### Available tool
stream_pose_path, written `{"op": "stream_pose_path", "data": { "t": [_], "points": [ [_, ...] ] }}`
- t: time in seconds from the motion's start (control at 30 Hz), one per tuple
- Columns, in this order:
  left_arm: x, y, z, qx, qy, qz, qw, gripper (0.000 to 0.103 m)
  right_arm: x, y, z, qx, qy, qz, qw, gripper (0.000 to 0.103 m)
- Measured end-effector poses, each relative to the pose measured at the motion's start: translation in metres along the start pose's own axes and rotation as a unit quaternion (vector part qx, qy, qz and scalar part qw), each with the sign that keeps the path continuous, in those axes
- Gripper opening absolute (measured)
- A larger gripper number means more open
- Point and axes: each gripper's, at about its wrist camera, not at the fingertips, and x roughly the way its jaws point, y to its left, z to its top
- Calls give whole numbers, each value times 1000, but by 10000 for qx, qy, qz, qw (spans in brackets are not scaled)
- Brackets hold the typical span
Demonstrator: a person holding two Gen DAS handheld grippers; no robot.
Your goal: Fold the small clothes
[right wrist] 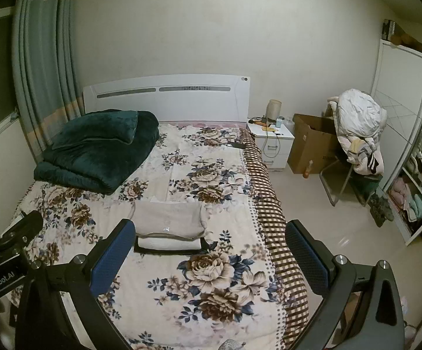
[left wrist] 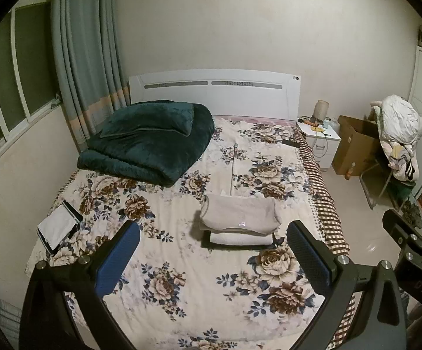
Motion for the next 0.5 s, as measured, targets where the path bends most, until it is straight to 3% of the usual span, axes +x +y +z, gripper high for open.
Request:
{"op": "stream_pose_path", "data": {
  "t": [0.5],
  "points": [
    [-1, 2, 1, -6, 9, 18, 10000, 103, -2, -1, -1, 21, 11, -11, 10000, 103]
  ]
}}
